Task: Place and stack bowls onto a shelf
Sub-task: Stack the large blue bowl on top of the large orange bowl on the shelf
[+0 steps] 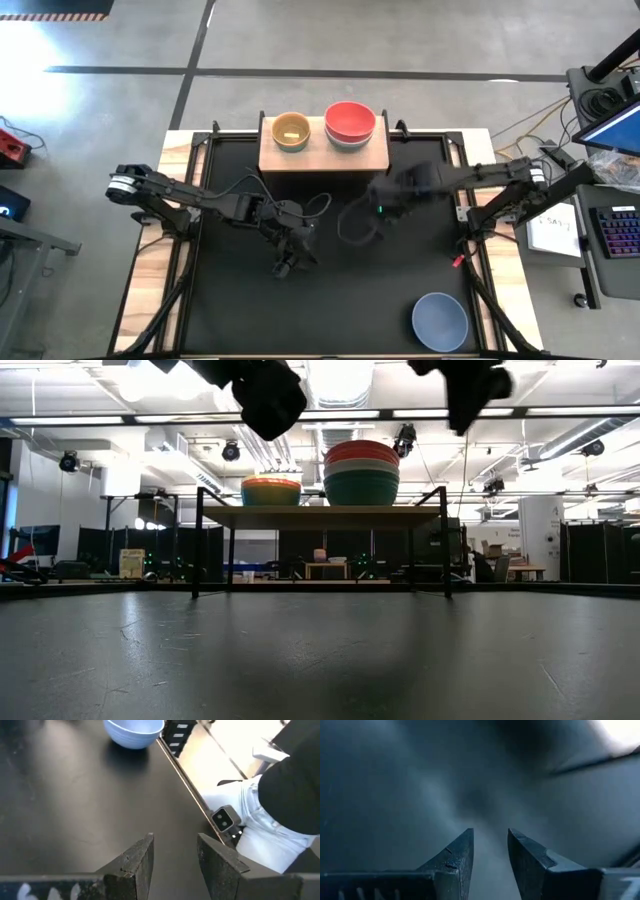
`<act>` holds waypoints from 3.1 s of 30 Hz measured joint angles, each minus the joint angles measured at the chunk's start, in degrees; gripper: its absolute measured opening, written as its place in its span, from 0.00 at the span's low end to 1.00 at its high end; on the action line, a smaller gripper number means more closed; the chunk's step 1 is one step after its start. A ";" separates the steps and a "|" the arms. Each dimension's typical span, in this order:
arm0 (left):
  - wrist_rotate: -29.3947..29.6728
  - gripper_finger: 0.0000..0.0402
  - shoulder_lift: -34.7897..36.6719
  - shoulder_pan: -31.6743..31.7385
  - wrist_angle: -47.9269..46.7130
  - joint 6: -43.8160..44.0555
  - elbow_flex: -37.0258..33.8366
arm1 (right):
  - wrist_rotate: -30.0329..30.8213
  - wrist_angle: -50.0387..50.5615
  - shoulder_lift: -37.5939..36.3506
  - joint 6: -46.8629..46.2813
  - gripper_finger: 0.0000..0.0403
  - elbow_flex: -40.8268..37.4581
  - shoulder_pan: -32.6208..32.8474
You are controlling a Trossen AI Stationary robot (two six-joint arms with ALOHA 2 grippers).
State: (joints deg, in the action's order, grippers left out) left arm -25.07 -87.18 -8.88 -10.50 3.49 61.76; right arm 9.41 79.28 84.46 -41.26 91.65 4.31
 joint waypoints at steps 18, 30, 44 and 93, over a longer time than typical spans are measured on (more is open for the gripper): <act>-1.17 0.33 0.02 -4.05 0.44 -1.44 -0.26 | -2.64 -4.51 1.16 -44.41 0.27 -11.47 24.56; -1.02 0.33 0.04 -4.46 0.03 -4.46 -0.50 | -14.29 -11.46 9.61 -66.97 0.27 -12.23 35.05; -1.59 0.33 0.04 -4.46 -0.88 -7.73 -0.50 | -19.06 -13.89 14.91 -79.42 0.27 -8.23 39.03; -3.45 0.30 0.07 -5.08 8.34 -27.92 -0.52 | -5.62 -31.28 4.69 -16.67 0.02 -8.32 35.94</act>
State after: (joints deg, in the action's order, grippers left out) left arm -28.52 -87.11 -13.96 -2.16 -24.44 61.23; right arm 3.79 48.00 89.15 -57.92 83.33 40.25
